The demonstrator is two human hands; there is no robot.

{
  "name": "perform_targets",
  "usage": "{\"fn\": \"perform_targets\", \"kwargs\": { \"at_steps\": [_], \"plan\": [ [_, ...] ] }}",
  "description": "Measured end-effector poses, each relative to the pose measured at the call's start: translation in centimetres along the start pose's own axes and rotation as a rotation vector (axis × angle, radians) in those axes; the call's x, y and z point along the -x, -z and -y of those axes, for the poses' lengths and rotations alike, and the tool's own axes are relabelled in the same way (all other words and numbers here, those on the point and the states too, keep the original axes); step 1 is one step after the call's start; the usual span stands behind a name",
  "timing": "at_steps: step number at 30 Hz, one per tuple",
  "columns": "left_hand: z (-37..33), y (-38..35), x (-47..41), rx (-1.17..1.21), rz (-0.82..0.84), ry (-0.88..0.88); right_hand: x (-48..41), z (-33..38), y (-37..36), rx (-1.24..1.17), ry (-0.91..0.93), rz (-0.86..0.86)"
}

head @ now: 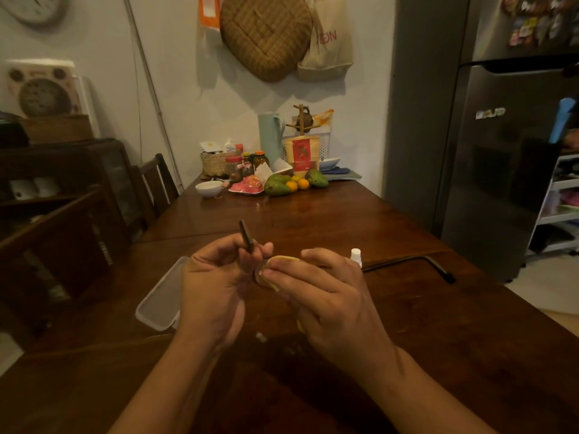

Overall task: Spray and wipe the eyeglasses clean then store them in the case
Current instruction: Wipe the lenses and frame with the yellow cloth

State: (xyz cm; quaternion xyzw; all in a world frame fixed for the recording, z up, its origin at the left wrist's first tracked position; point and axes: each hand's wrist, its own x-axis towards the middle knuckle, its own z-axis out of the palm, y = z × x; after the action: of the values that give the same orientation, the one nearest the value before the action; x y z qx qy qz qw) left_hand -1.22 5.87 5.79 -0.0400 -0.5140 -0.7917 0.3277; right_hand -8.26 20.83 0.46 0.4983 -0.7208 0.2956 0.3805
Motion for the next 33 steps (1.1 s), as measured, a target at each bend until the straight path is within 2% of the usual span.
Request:
{"fn": "perform_targets", "kwargs": {
  "at_steps": [6, 13, 19, 24, 29, 33],
  "plan": [
    [0.0, -0.1, 0.1, -0.022, -0.013, -0.009, 0.0, -0.5, 0.0, -0.046, 0.066, -0.03],
    [0.4, 0.2, -0.1, -0.016, -0.013, -0.027, -0.2, -0.1, 0.6, 0.052, -0.037, -0.035],
    [1.0, 0.1, -0.1, -0.05, -0.048, 0.005, 0.0, -0.2, -0.2, 0.033, 0.03, 0.007],
    [1.0, 0.2, -0.4, -0.031, -0.09, 0.005, 0.3, -0.7, 0.1, 0.034, -0.011, -0.072],
    [0.7, 0.1, -0.2, -0.035, -0.08, 0.004, 0.1, -0.2, 0.1, 0.109, -0.081, -0.033],
    [0.9, 0.0, 0.0, -0.05, -0.082, 0.015, 0.1, -0.2, -0.4, 0.054, -0.019, -0.024]
  ]
}}
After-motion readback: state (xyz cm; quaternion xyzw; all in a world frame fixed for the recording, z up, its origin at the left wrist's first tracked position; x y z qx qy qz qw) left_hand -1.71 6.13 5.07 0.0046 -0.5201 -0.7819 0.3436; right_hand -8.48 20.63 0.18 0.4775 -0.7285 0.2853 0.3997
